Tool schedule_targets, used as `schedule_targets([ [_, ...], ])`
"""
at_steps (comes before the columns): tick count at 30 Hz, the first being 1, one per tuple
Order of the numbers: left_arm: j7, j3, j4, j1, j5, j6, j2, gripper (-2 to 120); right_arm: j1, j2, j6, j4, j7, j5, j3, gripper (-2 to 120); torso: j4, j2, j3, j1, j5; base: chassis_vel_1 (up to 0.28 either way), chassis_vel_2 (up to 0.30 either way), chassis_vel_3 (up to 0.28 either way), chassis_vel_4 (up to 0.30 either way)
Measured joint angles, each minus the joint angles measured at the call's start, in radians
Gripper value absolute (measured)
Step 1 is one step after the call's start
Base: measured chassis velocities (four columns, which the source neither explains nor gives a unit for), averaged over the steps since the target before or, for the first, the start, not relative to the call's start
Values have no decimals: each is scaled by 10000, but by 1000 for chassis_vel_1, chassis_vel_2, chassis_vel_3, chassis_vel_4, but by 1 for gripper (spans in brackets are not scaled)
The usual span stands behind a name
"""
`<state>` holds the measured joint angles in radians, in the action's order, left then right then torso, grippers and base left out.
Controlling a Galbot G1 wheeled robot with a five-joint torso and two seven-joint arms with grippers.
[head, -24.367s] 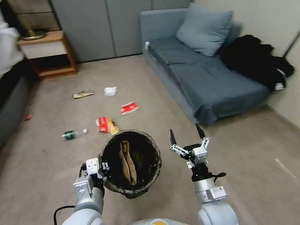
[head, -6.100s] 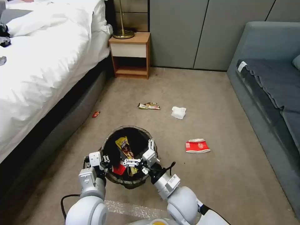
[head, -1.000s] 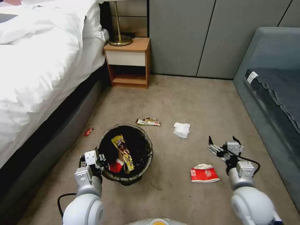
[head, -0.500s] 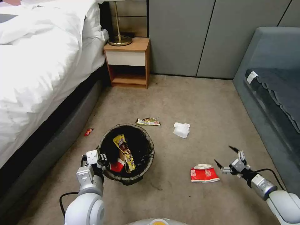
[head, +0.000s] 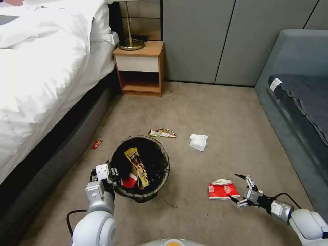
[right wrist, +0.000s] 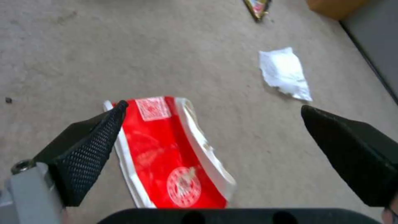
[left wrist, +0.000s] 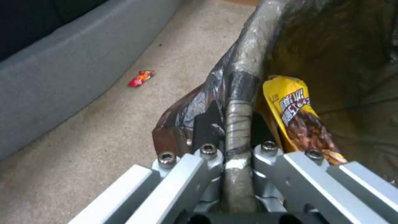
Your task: Pick up the trash bin, then pick up the garbage from the floor and place it into the trash bin.
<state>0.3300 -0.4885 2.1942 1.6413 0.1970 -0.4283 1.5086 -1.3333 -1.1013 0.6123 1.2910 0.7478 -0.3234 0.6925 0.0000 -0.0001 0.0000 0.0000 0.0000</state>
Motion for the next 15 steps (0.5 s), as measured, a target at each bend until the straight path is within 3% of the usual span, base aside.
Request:
schedule_targets([
  [15, 0, -60, 81, 107, -15, 22, 10, 0, 1370, -489, 83, -2518, -956, -655, -472, 100, -1, 0, 0, 0, -1, 0, 0, 0, 0],
])
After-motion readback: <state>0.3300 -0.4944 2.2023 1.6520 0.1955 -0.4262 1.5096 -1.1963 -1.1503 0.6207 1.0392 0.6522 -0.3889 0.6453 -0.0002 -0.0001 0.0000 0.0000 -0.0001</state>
